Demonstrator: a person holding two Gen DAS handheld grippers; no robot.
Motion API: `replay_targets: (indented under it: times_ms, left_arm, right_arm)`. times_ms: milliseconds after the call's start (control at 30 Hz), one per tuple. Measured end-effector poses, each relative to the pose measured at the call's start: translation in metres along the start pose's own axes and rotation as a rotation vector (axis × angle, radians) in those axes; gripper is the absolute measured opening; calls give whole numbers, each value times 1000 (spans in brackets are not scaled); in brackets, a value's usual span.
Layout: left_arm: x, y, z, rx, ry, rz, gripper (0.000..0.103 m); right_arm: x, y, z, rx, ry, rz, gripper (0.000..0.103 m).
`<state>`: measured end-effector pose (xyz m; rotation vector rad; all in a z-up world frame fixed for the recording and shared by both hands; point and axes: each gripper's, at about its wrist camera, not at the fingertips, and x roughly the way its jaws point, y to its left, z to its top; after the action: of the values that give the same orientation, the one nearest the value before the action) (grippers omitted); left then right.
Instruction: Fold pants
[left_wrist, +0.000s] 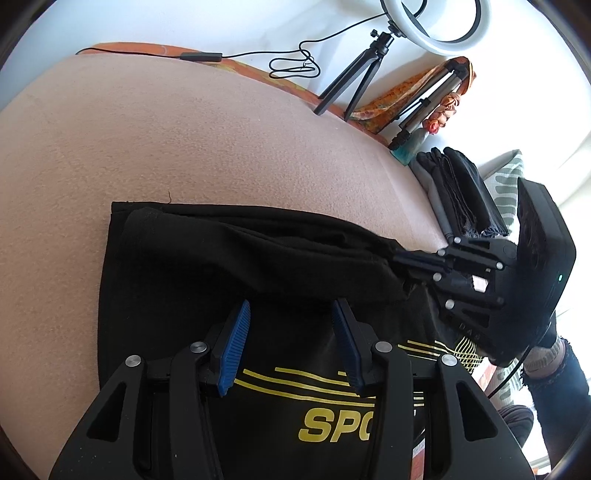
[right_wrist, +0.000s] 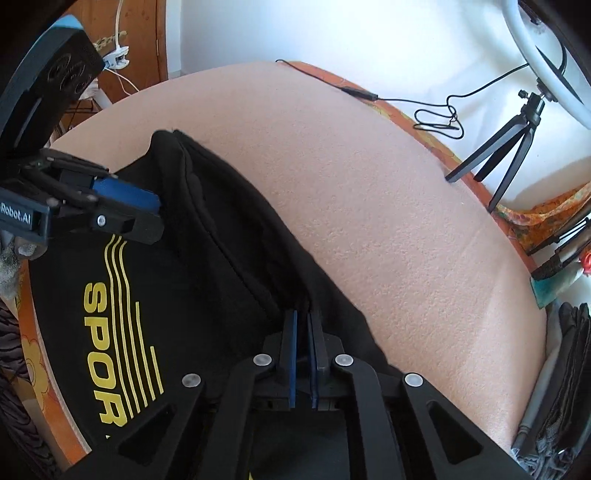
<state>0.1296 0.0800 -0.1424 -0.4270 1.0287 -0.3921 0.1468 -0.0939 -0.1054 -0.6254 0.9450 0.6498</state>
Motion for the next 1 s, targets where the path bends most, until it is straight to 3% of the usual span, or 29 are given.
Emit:
replay_targets:
  times_ms: [167,267,367,433,533,700,800,867,967,1000]
  left_arm:
    - [1,1,1,-1,-3,-4,44]
    - [2,1,2,3,-3,-3,44]
    - [0,2,2,-4,-3,-4,44]
    - [-3,3,1,-15,-10,8,45]
    - [-14,10,2,-34,-51,49,45]
    - [-24,40,14,-113,-95,113,44]
    - [-23,50,20,-137,-121,91,41]
    - [-25,48,22,-132,-136,150,36]
    - [-30,53,21,-170,-170,250,36]
    - [-31,59,21,-201,-174,243,36]
  right_arm:
    - [-12,-53,22,157,-107,9,1]
    - [8,-65,31,173,-90,15,1]
    - [36,-75,34,219,-42,78,3]
    - [35,-88,30,293,-68,71,25]
    - [15,-99,19,370,-137,122,30]
    - [-8,-77,0,302,-174,182,31]
    - [7,-55,-11,222,-108,140,31]
    - [23,-52,-19,196,-45,85,32]
    - [19,-54,-23,214,-64,72,31]
    - [18,-54,-24,216,-55,70,31]
